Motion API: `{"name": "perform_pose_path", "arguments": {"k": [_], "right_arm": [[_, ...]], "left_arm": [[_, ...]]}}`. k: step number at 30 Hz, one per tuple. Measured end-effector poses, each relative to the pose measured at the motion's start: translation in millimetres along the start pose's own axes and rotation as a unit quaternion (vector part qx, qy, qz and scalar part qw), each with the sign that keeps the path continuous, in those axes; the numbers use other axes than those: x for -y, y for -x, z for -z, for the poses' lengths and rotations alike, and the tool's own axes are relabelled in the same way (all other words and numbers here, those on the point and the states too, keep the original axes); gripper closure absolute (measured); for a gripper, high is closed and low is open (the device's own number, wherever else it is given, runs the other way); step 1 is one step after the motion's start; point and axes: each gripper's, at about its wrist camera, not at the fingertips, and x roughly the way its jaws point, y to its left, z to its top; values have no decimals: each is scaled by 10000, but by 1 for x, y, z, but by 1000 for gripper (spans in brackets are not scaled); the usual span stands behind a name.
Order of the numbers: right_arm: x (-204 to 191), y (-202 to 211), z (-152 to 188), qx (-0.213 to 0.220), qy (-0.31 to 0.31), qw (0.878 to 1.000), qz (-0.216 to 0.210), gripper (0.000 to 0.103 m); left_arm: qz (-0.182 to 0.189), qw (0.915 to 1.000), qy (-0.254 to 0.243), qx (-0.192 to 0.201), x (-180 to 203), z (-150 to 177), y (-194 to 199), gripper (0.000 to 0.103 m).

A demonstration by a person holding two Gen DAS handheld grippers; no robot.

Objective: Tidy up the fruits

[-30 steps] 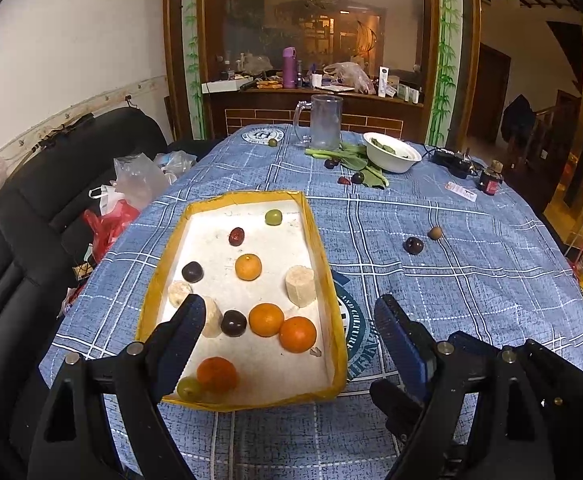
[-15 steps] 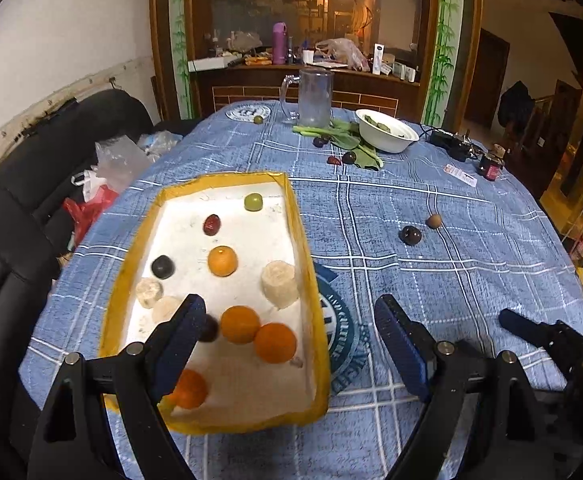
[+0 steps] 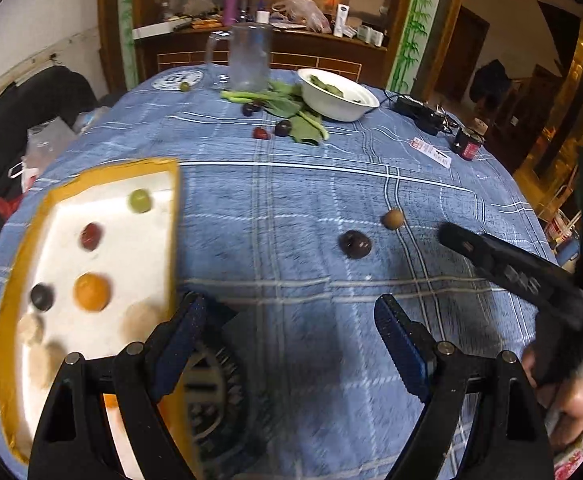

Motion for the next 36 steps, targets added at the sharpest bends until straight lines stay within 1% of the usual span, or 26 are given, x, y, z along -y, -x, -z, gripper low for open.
{"name": "perform_pose_path", "arguments": {"k": [3,4,5,9,12,15,18,19,21,23,24,25,27,28,29,31,34,35,36], "right_arm": [[1,-34,-16,-214,-152,9996,-138,40],[1,-44,-19,-304,-161,9993,-176,47],[1,-53,-22,-365,-157,9990,-190,51],[-3,-75,-25,-470,-37,9987,-204,52],[-8,-76,-23,-394,159,9989,-174,52],[-8,-77,-22,-353,209,9990,-187,52],[-7,-78,-24,-324,235,9990,-199,52],[-6,-78,-24,-315,210,9990,-218,52],[-8,-74,-26,-228,295,9992,-160,52],[-13,-64,-26,12,513,9987,12,52],[-16,-58,-26,141,608,9980,59,52],[-21,-51,-26,298,706,9970,97,52],[-31,-37,-25,549,857,9948,104,51],[-40,-29,-23,674,969,9930,70,50],[-47,-24,-21,740,1036,9919,44,48],[-69,-9,-14,837,1174,9895,-59,44],[-105,9,2,813,1434,9856,-381,36],[-116,16,9,782,1511,9843,-476,33],[-129,23,18,716,1585,9830,-585,33]], "left_arm": [[-6,9999,-85,-101,10,-10,-20,18],[-18,9998,-115,-132,13,-12,-28,18],[-26,9998,-142,-146,16,-14,-33,18],[5,9995,-230,-227,22,-20,-55,18],[-19,9994,-240,-254,22,-21,-65,18],[-64,9992,-216,-317,22,-21,-76,18],[-32,9991,-220,-370,22,-19,-83,18],[-23,9992,-271,-291,23,-19,-80,18],[-249,9987,-418,182,27,-19,-61,18],[-589,9931,-524,872,26,-18,-29,17],[-803,9879,-522,1218,24,-16,-11,17],[-988,9821,-484,1527,20,-13,8,9],[-1344,9683,-354,2073,10,-8,42,0],[-1564,9581,-271,2384,4,-3,62,0],[-1702,9494,-182,2634,-3,2,81,0],[-1681,9422,-34,2899,-15,8,108,0],[-1728,9471,603,2638,-42,16,128,0],[-1577,9499,700,2608,-48,17,131,0],[-1374,9554,781,2496,-55,18,133,0]]}}
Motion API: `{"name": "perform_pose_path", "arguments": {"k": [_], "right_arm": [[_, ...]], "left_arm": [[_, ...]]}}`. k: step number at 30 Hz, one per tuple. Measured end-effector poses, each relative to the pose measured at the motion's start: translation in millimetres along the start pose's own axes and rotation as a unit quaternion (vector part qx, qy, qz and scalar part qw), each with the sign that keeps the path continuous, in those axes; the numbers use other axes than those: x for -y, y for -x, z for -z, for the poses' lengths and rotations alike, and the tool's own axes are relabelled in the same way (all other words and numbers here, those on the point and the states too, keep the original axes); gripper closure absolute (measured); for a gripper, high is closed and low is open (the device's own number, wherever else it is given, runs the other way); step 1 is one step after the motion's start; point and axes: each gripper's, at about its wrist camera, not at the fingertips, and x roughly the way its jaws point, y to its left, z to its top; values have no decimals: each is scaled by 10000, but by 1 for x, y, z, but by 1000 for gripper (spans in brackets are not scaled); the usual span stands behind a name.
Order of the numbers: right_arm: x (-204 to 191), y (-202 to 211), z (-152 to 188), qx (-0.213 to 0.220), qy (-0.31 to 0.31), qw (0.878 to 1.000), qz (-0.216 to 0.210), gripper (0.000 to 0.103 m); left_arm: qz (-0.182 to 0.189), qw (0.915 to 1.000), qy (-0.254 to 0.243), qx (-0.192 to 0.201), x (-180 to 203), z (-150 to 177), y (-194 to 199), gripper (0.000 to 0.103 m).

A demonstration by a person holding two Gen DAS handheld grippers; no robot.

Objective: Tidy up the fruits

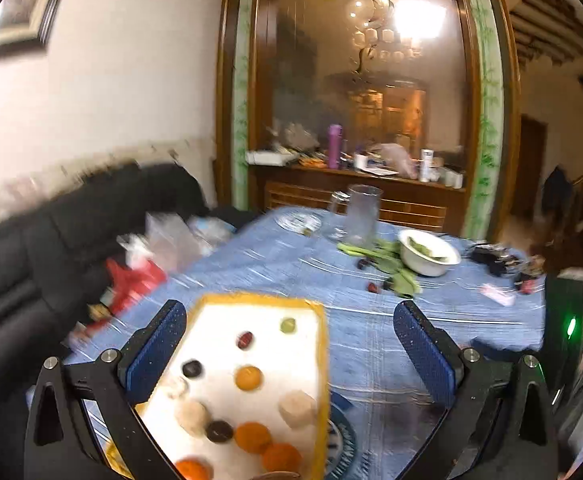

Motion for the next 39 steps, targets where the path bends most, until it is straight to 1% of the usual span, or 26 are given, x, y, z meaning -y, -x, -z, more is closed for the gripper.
{"name": "perform_pose_path", "arguments": {"k": [1,3,4,5,7,9,14,20,26,39], "right_arm": [[-13,4,3,-47,53,9999,-98,32],[-40,12,12,-143,222,9995,-179,30],[-53,15,16,-204,337,9991,-155,27],[-62,18,21,-232,419,9987,-146,26],[-81,22,31,-307,580,9978,-136,24],[-94,20,40,-426,678,9967,-103,21],[-120,8,56,-750,827,9937,52,21],[-132,2,60,-844,812,9930,182,21],[-139,3,60,-865,877,9921,257,20],[-132,1,61,-950,718,9926,256,20]], "left_arm": [[13,9998,93,-179,-6,1,-1,0],[-137,9990,156,-401,-15,5,-2,0],[-238,9986,125,-448,-20,9,-1,0],[-338,9982,88,-481,-24,13,-1,0],[-383,9975,89,-590,-34,22,0,0],[-394,9964,135,-736,-46,33,4,0],[-486,9925,385,-1058,-76,50,3,0],[-534,9898,513,-1218,-91,60,1,0],[-526,9867,567,-1429,-97,65,-6,0],[-500,9865,468,-1486,-90,67,-7,0]]}}
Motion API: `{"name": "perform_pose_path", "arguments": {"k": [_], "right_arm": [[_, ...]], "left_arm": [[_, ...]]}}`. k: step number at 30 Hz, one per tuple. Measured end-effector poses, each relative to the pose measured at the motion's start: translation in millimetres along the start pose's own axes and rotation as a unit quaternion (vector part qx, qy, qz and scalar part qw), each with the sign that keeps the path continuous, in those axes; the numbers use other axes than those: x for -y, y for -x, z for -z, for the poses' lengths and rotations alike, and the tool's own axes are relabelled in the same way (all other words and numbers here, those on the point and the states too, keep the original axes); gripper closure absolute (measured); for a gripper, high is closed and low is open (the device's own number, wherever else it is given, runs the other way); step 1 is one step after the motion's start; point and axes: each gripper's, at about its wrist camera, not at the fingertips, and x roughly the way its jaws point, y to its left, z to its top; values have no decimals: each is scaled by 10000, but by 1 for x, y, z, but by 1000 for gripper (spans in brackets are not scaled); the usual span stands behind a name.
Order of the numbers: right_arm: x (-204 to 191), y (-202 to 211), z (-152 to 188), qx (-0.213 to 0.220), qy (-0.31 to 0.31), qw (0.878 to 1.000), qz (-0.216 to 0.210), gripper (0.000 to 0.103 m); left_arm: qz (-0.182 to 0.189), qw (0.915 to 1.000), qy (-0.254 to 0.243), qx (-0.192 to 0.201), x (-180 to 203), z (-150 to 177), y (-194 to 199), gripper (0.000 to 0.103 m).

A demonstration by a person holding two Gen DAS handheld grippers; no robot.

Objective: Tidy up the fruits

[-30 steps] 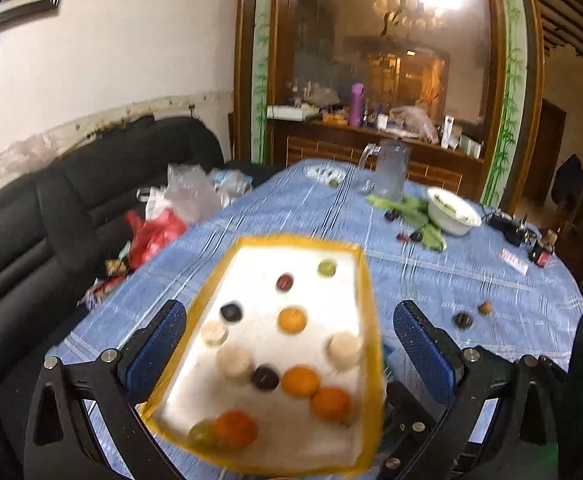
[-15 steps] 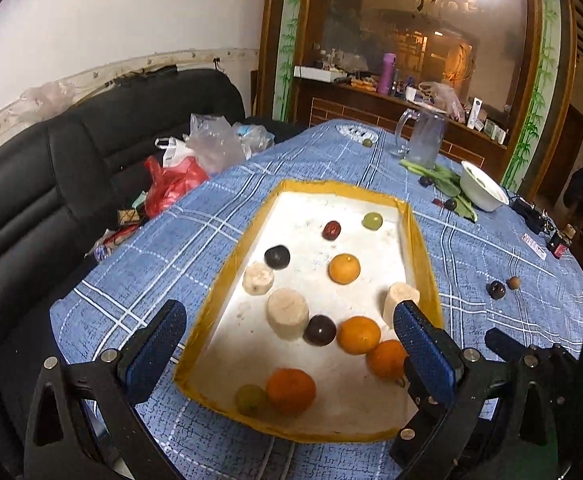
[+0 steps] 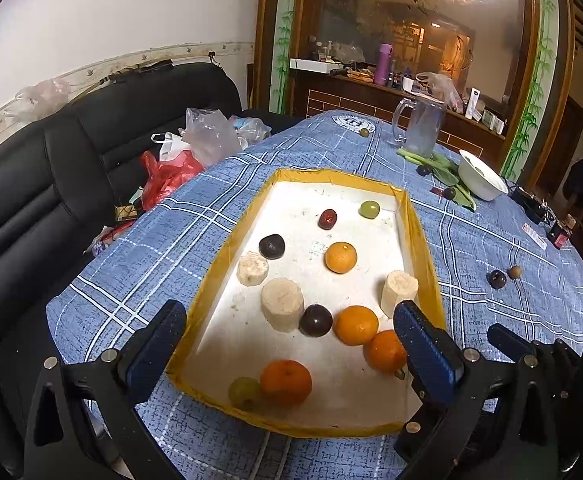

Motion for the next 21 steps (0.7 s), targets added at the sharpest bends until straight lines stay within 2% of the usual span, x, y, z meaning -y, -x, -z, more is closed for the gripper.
{"name": "perform_pose_path", "arguments": {"k": [14,17,19,21], "right_arm": [[26,0,6,-24,-158,9999,-32,19],[52,5,8,-59,-244,9994,-224,19],[83,13,10,-1,-479,9988,74,18],[119,19,11,18,-870,9962,26,18]], "left_arm": [[74,9994,-327,-103,32,-2,-4,0],[274,9986,-450,-107,47,-8,-5,0],[342,9977,-579,-101,59,-12,-8,0],[446,9964,-709,-150,74,-13,-13,0]]}}
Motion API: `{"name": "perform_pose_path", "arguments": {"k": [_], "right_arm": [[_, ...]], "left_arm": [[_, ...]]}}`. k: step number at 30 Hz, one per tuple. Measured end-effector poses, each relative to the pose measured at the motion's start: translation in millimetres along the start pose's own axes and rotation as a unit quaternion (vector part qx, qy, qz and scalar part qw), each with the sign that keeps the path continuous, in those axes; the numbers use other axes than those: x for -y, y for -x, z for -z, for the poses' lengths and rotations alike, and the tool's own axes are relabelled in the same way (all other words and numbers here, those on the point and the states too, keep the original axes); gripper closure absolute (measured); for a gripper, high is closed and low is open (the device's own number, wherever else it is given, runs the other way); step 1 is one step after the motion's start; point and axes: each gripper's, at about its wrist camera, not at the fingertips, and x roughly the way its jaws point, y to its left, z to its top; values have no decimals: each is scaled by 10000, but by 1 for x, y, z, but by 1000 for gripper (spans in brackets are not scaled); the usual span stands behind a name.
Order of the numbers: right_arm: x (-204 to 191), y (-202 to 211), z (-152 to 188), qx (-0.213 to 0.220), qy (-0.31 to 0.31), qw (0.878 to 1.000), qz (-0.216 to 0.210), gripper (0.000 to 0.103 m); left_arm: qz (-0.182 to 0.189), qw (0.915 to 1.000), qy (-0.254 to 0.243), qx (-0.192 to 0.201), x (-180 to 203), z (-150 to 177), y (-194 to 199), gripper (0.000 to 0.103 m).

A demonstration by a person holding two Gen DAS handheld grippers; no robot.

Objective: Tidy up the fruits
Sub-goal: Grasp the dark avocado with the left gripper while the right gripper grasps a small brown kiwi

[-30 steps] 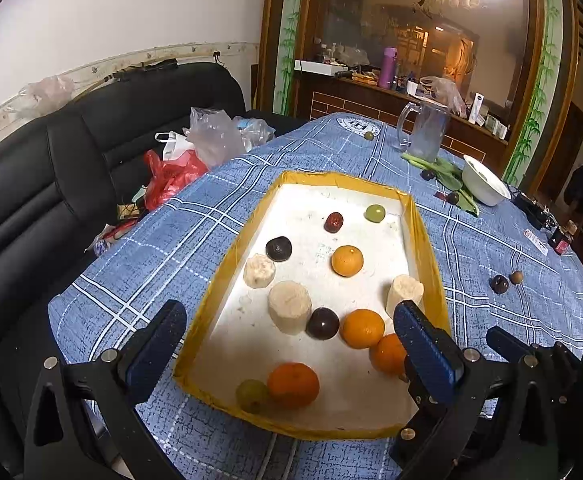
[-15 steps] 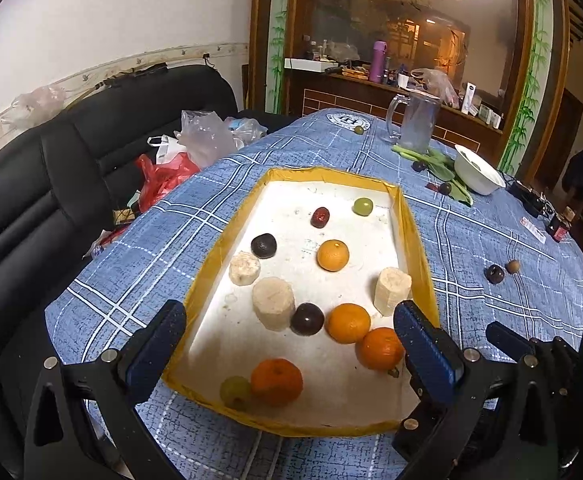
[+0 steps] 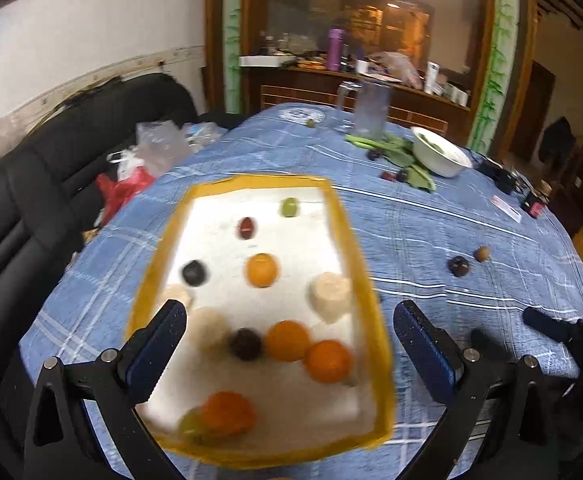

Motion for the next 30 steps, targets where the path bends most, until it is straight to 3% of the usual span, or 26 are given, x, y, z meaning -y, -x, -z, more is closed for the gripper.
{"name": "perform_pose_path", "arguments": {"k": [7,11,14,19,21,22,25,30], "right_arm": [[106,-25,-19,-36,-864,9947,550,21],[133,-56,-40,-113,-1110,9931,353,40],[138,-79,-57,-114,-1049,9940,273,46],[131,-113,-64,-303,-835,9960,124,47],[126,-119,-63,-266,-717,9970,116,52],[126,-121,-62,-281,-680,9972,87,66],[127,-122,-60,-284,-719,9970,-70,78],[131,-119,-60,-210,-827,9963,-135,79]], "left_arm": [[554,9957,-643,-360,74,-10,-35,0],[905,9870,-1079,-775,120,-12,-70,0],[988,9821,-1260,-993,141,-14,-95,0],[873,9827,-1243,-1061,151,-19,-119,0],[824,9817,-1273,-1156,154,-17,-126,0],[792,9806,-1320,-1213,156,-15,-131,0],[762,9787,-1347,-1348,161,-6,-143,0],[781,9807,-1257,-1281,157,-2,-143,0]]}}
